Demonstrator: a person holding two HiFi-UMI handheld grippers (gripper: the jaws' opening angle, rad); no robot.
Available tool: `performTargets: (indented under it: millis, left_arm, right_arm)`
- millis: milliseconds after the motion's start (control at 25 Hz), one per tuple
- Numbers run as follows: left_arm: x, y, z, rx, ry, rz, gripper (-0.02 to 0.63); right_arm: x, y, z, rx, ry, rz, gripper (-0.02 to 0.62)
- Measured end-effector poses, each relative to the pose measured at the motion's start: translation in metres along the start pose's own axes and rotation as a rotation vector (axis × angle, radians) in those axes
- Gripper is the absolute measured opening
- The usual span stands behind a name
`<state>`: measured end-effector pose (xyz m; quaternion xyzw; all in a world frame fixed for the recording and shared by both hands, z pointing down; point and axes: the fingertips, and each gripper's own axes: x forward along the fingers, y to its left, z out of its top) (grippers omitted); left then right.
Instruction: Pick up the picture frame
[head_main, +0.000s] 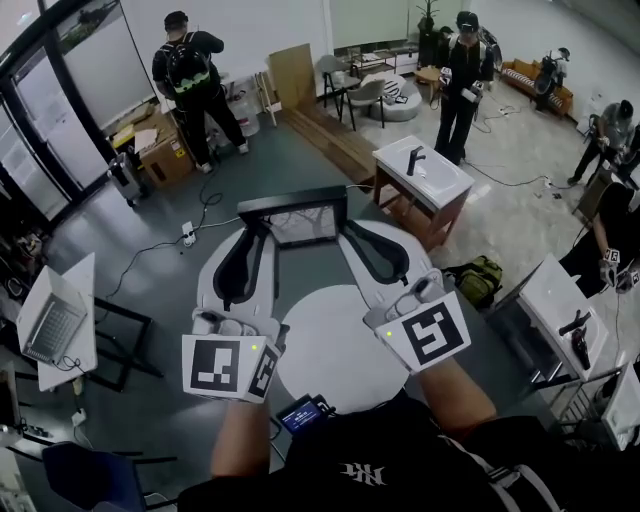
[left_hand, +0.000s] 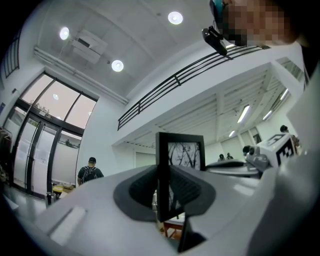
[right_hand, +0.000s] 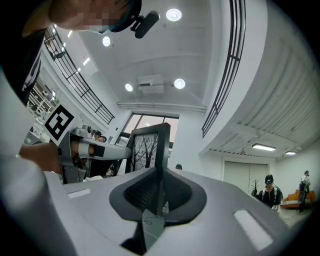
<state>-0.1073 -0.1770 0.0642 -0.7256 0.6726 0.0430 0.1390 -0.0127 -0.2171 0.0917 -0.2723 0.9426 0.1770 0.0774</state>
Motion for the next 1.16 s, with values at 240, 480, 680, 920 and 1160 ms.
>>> performTargets:
  millis: [240,480,680,920,1160]
  left_arm:
    - [0.006,-0.011,0.002,-0.003,-0.011,-0.027,0.072]
    - [0.004,-0.022,0.008,-0.005,-0.036,-0.069,0.072]
    - [0.014,-0.038,0.011,-0.014,-0.048,-0.083,0.072]
    - [0.005,-0.043,0.011,-0.015,-0.058,-0.089,0.072]
    - [-0.003,-0.036,0.009,-0.012,-0.069,-0.089,0.072]
  right_arm:
    - [-0.01,-0.009,0.002,0.0,-0.002,-0.031,0.038]
    - [-0.023,-0.012,0.008,-0.017,-0.002,-0.061,0.038]
    - [-0.034,-0.028,0.008,-0.019,0.012,-0.073,0.038]
    - [-0.042,-0.022,0.009,0.003,0.002,-0.064,0.038]
    - [-0.039,-0.012,0.008,-0.01,0.001,-0.066,0.038]
